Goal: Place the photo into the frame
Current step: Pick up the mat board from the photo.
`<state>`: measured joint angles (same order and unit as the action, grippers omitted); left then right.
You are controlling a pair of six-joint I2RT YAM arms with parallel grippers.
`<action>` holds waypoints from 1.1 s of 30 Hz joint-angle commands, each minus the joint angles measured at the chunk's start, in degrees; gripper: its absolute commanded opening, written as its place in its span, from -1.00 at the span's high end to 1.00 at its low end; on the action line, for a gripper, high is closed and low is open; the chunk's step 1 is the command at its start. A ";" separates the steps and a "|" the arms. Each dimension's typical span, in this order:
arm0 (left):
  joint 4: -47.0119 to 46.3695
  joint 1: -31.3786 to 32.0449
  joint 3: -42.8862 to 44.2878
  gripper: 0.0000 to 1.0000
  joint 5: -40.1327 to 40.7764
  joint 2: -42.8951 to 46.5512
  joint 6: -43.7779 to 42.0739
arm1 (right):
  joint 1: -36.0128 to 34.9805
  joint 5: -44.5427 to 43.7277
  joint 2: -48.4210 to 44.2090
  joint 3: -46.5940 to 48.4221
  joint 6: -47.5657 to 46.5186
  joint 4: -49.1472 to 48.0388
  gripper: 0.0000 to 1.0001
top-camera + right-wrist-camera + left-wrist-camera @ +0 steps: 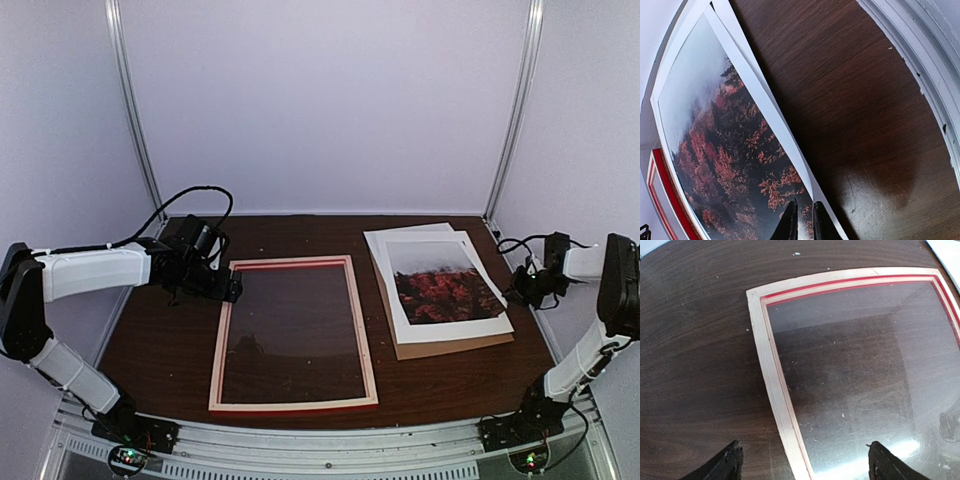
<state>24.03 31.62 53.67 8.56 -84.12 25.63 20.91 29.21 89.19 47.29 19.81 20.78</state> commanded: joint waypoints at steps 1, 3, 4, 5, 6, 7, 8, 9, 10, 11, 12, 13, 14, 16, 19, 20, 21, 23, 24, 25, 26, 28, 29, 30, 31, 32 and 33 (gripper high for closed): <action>-1.44 0.35 -0.06 -0.74 -0.03 -0.01 0.52 | -1.17 0.36 0.42 -1.45 0.33 -1.45 0.76; -1.45 0.29 -0.06 -0.74 -0.06 0.00 0.56 | -1.66 0.32 0.29 -2.09 0.61 -1.72 0.77; -1.44 0.33 -0.06 -0.74 -0.18 -0.07 0.56 | -2.21 0.32 0.21 -2.45 0.68 -1.86 0.77; -1.53 0.34 -0.06 -0.74 -0.20 -0.08 0.64 | -2.87 0.29 0.08 -2.69 0.60 -1.77 0.77; -1.45 0.34 -0.06 -0.74 -0.28 -0.08 0.65 | -3.80 -0.01 -0.09 -2.84 0.51 -1.48 0.77; -1.44 0.37 -0.06 -0.74 -0.36 -0.08 0.73 | -4.29 -0.29 -0.58 -3.17 0.43 -1.29 0.74; -1.44 0.34 -0.06 -0.74 -0.38 -0.08 0.74 | -4.51 -0.56 -1.04 -3.43 0.34 -1.06 0.70; -1.44 0.29 -0.06 -0.74 -0.44 -0.17 0.73 | -4.55 -1.32 -1.56 -3.63 0.15 -0.79 0.66; -1.47 0.29 -0.13 -0.74 -0.47 -0.10 0.74 | -4.56 -2.32 -2.15 -3.61 -0.09 -0.15 0.60; -1.45 0.29 -0.14 -0.74 -0.49 -0.09 0.74 | -4.56 -3.54 -2.70 -3.49 -0.31 0.45 0.54; -1.44 0.29 -0.14 -0.74 -0.55 -0.13 0.74 | -4.60 -4.88 -3.19 -3.33 -0.50 1.09 0.48; -1.44 0.29 -0.22 -0.74 -0.56 -0.13 0.74 | -4.61 -6.00 -3.75 -3.15 -0.68 1.74 0.42; -1.44 0.32 -0.25 -0.74 -0.59 -0.06 0.72 | -4.60 -7.26 -4.17 -3.02 -0.80 2.40 0.36; -1.44 0.37 -0.40 -0.74 -0.63 0.07 0.74 | -4.56 -9.21 -4.69 -2.67 -1.03 3.40 0.25; -1.44 0.32 -0.65 -0.74 -0.52 0.26 0.76 | -4.52 -9.22 -4.49 -2.62 -1.18 3.75 0.19; -1.44 0.32 -0.62 -0.74 -0.48 0.27 0.82 | -4.52 -8.75 -4.07 -2.82 -1.14 3.75 0.19; -1.44 0.31 -0.67 -0.73 -0.52 0.27 0.83 | -4.54 -8.07 -3.76 -3.05 -1.05 3.63 0.19; -1.42 0.35 -0.71 -0.74 -0.60 0.27 0.83 | -4.48 -6.71 -3.69 -3.86 -0.56 3.46 0.19; -1.36 0.36 -0.68 -0.74 -0.64 0.35 0.76 | -4.52 -5.90 -4.09 -4.44 -0.18 3.21 0.19; -1.29 0.37 -0.67 -0.73 -0.58 0.36 0.72 | -4.54 -5.73 -4.75 -5.08 0.13 3.18 0.19; -1.23 0.34 -0.67 -0.74 -0.47 0.50 0.69 | -4.49 -5.79 -5.50 -5.67 0.51 3.40 0.19; -1.26 0.33 -0.80 -0.74 -0.39 0.66 0.65 | -4.47 -5.92 -7.04 -6.71 1.20 4.21 0.20; -1.27 0.30 -0.84 -0.74 -0.37 0.66 0.73 | -4.51 -6.01 -7.69 -7.10 1.50 4.72 0.20; -1.27 0.37 -0.85 -0.74 -0.43 0.63 0.72 | -4.49 -6.16 -8.27 -7.54 1.87 5.12 0.20; -1.31 0.36 -0.79 -0.74 -0.58 0.58 0.81 | -4.47 -6.32 -8.71 -8.01 2.22 5.45 0.21; -1.42 0.31 -0.84 -0.74 -0.68 0.54 0.87 | -4.47 -6.26 -9.02 -8.42 2.50 5.62 0.22; -1.44 0.37 -0.92 -0.74 -0.85 0.53 0.95 | -4.55 -6.12 -9.23 -8.76 2.63 5.78 0.22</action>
<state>24.03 31.62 53.15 8.45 -84.12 26.06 16.62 23.11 82.13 39.83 20.82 25.02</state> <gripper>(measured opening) 0.869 0.395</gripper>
